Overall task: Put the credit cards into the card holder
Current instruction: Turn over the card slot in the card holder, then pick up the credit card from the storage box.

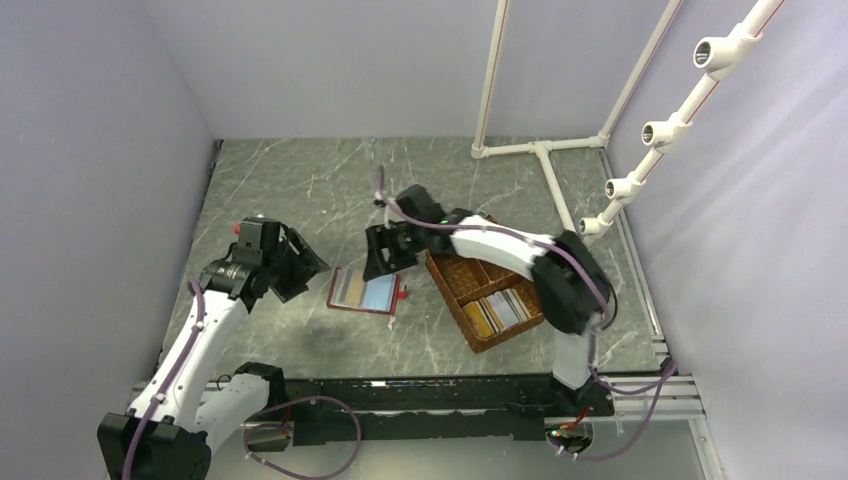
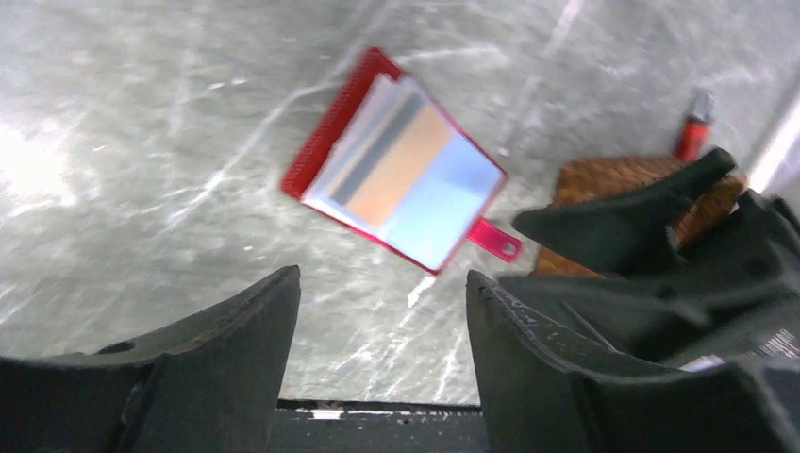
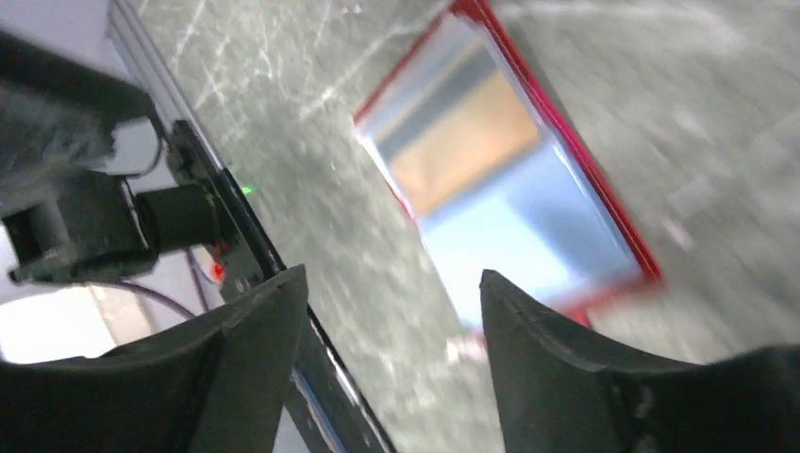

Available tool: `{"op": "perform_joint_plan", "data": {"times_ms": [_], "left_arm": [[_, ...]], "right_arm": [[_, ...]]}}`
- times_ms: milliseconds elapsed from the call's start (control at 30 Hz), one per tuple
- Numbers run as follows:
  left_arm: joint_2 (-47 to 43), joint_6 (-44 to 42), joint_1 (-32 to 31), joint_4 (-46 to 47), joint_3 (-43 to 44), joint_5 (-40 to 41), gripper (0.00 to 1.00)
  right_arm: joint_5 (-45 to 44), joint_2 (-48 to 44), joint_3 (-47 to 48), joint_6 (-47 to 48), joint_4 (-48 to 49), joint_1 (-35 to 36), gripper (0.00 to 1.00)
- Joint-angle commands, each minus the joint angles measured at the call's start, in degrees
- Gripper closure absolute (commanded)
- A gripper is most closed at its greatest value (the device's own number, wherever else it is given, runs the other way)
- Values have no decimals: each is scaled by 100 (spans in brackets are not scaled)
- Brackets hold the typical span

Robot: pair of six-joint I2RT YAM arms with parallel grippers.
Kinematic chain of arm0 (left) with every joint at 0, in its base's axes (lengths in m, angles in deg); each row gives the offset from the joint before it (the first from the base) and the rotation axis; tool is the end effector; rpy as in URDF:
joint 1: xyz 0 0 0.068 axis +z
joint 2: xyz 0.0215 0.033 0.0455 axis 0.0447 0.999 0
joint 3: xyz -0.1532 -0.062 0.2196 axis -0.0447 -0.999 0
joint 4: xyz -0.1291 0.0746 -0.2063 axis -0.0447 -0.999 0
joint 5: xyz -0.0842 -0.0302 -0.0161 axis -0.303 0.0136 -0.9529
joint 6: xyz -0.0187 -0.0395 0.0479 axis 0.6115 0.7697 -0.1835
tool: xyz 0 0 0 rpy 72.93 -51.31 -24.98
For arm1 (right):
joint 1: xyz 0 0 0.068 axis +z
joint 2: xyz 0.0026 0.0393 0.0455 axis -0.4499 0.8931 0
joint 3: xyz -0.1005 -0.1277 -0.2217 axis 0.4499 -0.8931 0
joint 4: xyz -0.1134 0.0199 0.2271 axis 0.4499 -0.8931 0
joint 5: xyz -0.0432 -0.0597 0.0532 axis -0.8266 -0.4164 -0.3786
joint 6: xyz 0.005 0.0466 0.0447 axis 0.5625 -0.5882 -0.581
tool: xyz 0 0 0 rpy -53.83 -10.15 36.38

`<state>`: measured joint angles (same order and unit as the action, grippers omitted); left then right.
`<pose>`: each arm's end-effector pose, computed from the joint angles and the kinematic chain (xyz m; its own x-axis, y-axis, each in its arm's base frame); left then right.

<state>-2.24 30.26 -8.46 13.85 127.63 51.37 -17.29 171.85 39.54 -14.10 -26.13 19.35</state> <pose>0.1742 -0.0352 0.2570 -0.6373 -0.6943 -0.3344 -0.5154 0.7066 -0.4849 0.2881 0.3399 0.1855 -0.8604 -0.3070 -0.4069 -0.5097 0.5148 0.6893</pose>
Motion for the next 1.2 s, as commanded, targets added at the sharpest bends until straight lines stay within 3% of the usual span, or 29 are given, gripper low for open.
{"op": "perform_joint_plan", "data": {"times_ms": [0,67,133,200,400,700,800,933,1167], "left_arm": [[-131,-709,0,1269,-60,-1641,26],[-74,-509,-87,2439,-496,-2681,19],[166,-179,-344,3526,-730,-3058,18],[617,-45,-787,4212,-700,-3062,18],[2380,151,-2273,4890,38,-2736,19],[4140,753,-2856,5176,546,-2413,26],[4336,755,-2974,5082,711,-2359,28],[4412,729,-3019,4821,856,-2193,31],[4520,737,-3028,4705,1008,-2086,31]], "right_arm": [[-1557,-2228,-760,1082,-1741,-352,24],[-1844,-2960,-1281,1064,-2054,-641,19],[-1889,-3677,-1904,927,-2090,-1035,16],[-1881,-4243,-2525,768,-2099,-1444,14],[-1294,-4884,-3517,606,-2047,-2486,13],[-565,-4422,-4156,591,-1525,-2693,22],[-435,-4485,-4292,557,-1389,-2693,27],[-506,-4456,-4411,573,-1396,-2693,41],[-689,-4525,-4626,577,-1259,-2663,38]]}}
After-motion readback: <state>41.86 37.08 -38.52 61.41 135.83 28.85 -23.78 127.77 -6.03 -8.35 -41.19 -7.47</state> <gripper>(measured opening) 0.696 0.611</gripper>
